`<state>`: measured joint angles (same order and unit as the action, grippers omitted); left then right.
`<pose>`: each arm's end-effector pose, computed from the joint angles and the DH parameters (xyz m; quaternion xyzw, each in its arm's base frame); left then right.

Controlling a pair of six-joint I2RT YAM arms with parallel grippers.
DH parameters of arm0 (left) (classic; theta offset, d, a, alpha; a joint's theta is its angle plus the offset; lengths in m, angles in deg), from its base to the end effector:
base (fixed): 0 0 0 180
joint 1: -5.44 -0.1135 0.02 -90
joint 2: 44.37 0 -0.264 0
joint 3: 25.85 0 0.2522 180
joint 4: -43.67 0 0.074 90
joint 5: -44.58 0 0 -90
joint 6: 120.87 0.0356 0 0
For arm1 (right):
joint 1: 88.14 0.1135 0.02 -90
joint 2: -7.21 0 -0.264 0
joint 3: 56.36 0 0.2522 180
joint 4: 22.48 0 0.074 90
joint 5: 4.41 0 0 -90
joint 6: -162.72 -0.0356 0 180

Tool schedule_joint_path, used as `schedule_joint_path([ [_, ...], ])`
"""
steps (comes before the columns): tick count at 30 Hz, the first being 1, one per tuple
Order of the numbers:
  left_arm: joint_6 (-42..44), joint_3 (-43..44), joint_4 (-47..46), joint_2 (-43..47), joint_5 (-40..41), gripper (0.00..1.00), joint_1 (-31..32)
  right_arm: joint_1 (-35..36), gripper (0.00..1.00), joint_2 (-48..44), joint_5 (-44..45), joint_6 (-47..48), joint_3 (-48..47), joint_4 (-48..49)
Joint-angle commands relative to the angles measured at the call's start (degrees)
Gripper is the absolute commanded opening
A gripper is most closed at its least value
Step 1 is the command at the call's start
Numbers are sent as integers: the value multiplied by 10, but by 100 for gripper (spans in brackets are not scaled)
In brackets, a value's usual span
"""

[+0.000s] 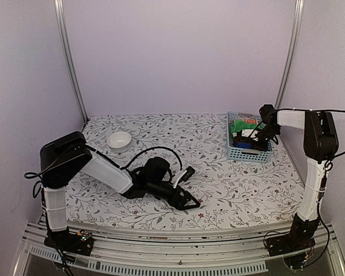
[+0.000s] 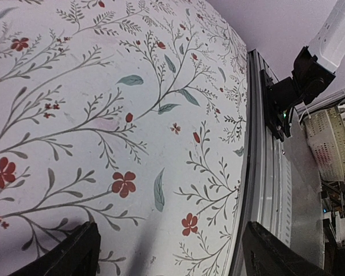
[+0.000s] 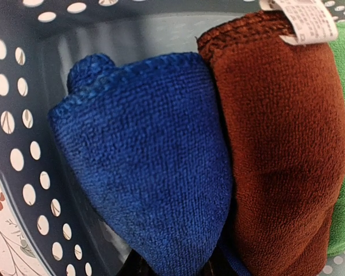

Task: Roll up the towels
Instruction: Place the towel in the bin.

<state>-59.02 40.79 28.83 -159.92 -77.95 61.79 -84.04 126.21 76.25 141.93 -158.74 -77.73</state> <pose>0.1978 -0.3317 0.1033 0.3339 0.7903 -0.4858 0.1669 0.4221 0.0360 0.1686 -0.5979 0.7819 -0.0167 0.1756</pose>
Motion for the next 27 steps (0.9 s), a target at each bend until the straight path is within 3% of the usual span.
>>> schedule_joint_path([
  [1, 0, 9, 14, -14, -1, 88, 10, -1, 26, -23, -15, 1, 0, -5],
  [5, 0, 12, 15, -18, -3, 88, 10, -1, 40, -23, -28, -3, -25, -42],
  [8, -1, 13, 17, -18, -5, 88, 10, -3, 44, -20, -35, 3, -43, -84],
  [17, 10, 12, 29, -10, -5, 88, 10, -5, 46, -20, -28, 11, -79, -177],
  [27, 20, 16, 41, -7, -6, 88, 9, -9, 47, -26, -33, 9, -81, -199],
])
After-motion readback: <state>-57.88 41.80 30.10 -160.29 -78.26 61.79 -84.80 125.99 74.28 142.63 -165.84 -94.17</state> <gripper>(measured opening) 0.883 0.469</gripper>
